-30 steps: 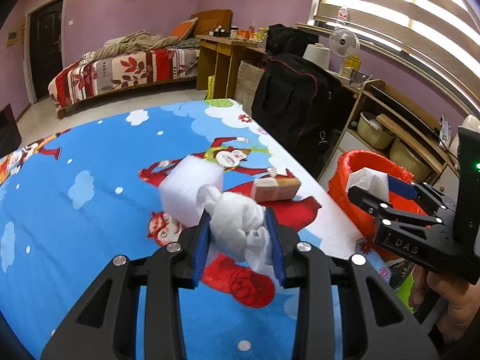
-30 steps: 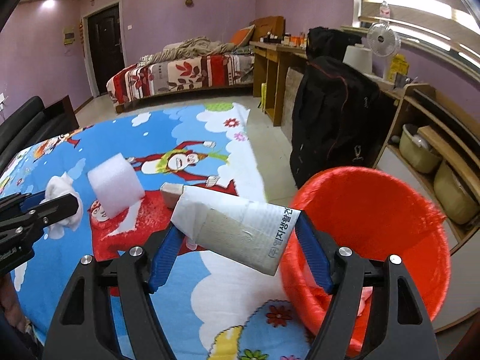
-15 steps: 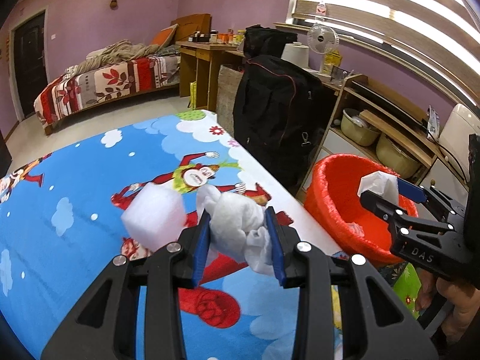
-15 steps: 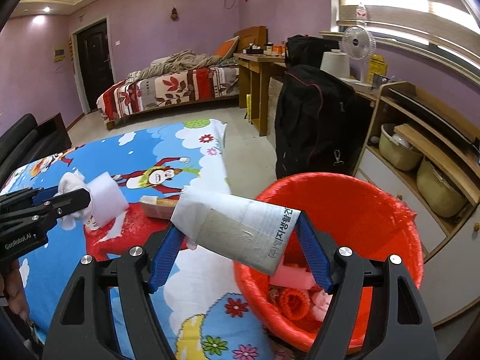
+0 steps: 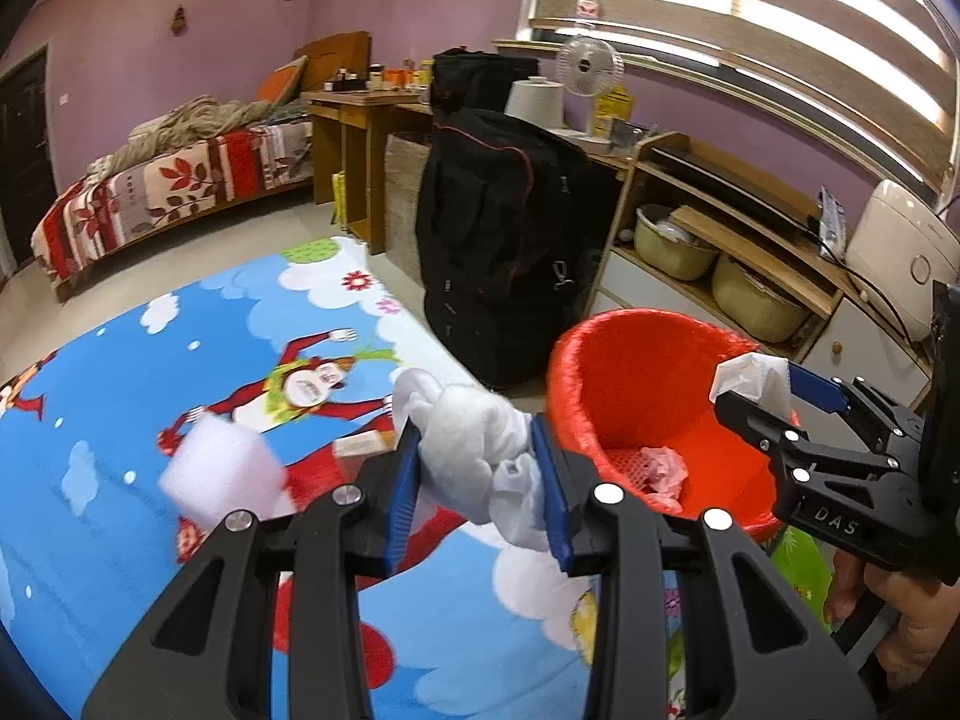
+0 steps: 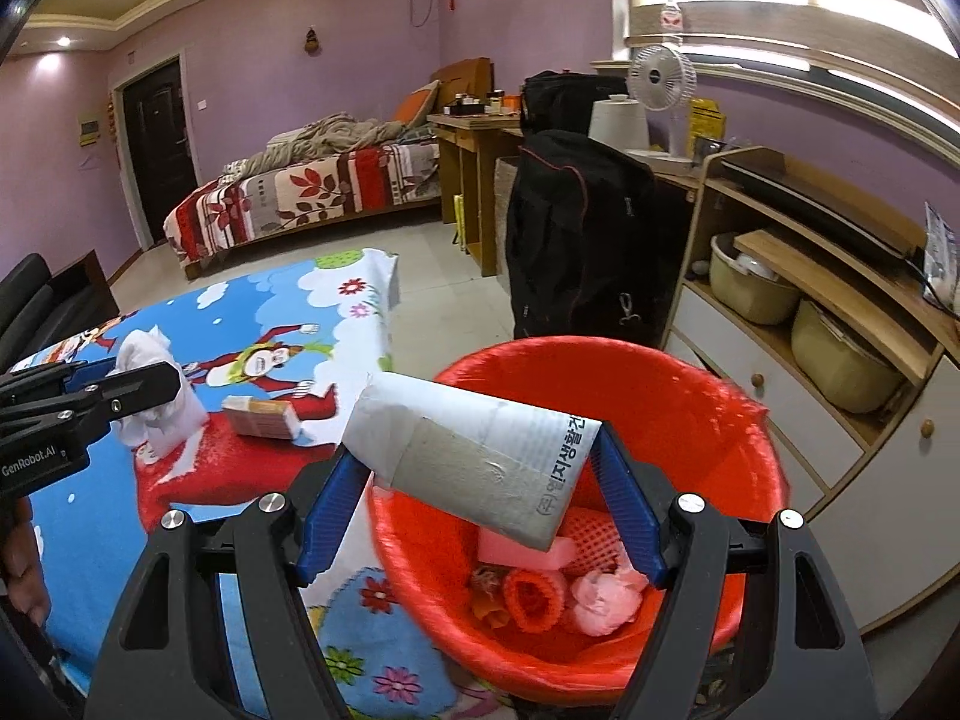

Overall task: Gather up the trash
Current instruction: 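Carry the tissue and paper packet over the red bin and open both tools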

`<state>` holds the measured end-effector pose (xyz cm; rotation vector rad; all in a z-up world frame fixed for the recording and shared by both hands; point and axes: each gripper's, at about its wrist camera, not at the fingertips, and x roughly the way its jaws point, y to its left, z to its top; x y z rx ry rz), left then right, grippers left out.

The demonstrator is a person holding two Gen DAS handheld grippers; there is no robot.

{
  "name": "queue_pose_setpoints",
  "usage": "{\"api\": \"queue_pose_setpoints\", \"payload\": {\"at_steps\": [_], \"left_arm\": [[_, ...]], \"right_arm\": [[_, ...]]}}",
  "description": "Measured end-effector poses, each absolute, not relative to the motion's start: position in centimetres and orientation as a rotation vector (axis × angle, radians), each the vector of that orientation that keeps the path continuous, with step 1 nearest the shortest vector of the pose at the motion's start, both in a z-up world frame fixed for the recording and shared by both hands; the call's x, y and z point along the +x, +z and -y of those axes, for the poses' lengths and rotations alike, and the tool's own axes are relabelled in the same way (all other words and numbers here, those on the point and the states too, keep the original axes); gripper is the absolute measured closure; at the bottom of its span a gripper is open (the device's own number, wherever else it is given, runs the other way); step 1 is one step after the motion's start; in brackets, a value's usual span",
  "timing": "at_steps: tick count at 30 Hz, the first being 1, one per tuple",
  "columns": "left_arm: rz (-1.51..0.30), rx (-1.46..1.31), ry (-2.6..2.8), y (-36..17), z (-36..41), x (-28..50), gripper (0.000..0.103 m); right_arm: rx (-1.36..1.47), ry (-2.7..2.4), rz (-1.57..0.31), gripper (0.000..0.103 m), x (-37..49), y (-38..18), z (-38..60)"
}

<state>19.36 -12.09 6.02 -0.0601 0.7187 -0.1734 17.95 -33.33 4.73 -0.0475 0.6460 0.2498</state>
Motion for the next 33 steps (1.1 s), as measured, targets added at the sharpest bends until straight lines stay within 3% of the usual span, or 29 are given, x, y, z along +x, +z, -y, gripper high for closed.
{"api": "queue_pose_setpoints", "payload": {"at_steps": [27, 30, 32, 33], "left_arm": [[-0.743, -0.056, -0.361, 6.0, 21.7, 25.8, 0.064], [-0.738, -0.068, -0.390, 6.1, 22.3, 26.1, 0.060], [-0.739, -0.085, -0.406, 6.1, 22.6, 26.4, 0.053], [-0.738, -0.089, -0.412, 6.1, 22.6, 26.5, 0.044]], "right_arm": [[-0.020, 0.149, -0.642, 0.031, 21.6, 4.9, 42.3], [-0.020, 0.146, -0.642, 0.031, 21.7, 4.9, 42.5], [-0.018, 0.144, -0.640, 0.030, 21.8, 4.9, 42.8], [-0.015, 0.142, -0.639, 0.027, 21.9, 5.0, 43.0]]}}
